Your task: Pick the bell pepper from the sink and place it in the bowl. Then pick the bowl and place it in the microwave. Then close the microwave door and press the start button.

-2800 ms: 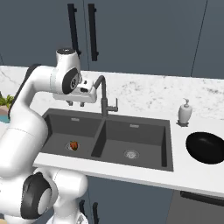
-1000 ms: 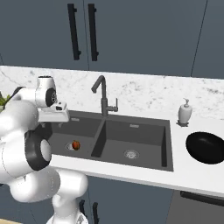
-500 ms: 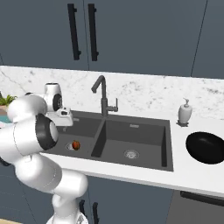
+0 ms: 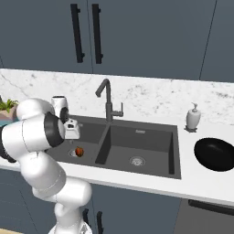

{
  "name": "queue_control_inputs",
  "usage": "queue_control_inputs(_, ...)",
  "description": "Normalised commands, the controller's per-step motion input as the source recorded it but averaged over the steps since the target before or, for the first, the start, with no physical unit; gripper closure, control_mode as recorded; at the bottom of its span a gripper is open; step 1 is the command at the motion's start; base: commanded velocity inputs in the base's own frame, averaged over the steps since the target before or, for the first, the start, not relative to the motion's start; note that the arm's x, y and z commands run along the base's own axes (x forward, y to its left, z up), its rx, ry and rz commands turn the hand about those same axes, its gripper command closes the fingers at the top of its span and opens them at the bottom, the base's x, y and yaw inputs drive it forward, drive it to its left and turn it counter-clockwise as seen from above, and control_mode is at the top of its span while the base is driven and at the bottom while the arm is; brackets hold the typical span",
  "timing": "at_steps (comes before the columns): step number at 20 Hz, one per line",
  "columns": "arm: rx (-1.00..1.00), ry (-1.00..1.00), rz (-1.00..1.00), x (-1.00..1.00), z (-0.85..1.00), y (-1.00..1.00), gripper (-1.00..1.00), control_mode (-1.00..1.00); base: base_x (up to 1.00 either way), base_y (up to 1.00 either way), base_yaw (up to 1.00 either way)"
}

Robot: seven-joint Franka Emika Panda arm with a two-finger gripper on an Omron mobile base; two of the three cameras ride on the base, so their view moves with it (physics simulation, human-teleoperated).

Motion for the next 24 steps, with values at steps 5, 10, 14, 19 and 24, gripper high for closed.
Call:
queue_control_inputs(5, 0.00, -0.01, 0.00, 0.24, -0.44, -0.19, -1.00, -1.00, 0.00, 0.00, 0.00)
queue_control_inputs(10, 0.00, -0.03, 0.00, 0.39, -0.38, -0.06, -1.00, -1.00, 0.00, 0.00, 0.00)
queue_control_inputs(14, 0.00, -0.02, 0.00, 0.51, -0.24, 0.00, -1.00, -1.00, 0.00, 0.00, 0.00)
queue_control_inputs(19, 0.00, 0.00, 0.00, 0.45, -0.26, 0.00, -1.00, -1.00, 0.00, 0.00, 0.00)
queue_control_inputs(24, 0.00, -0.01, 0.00, 0.28, -0.26, 0.00, -1.00, -1.00, 0.00, 0.00, 0.00)
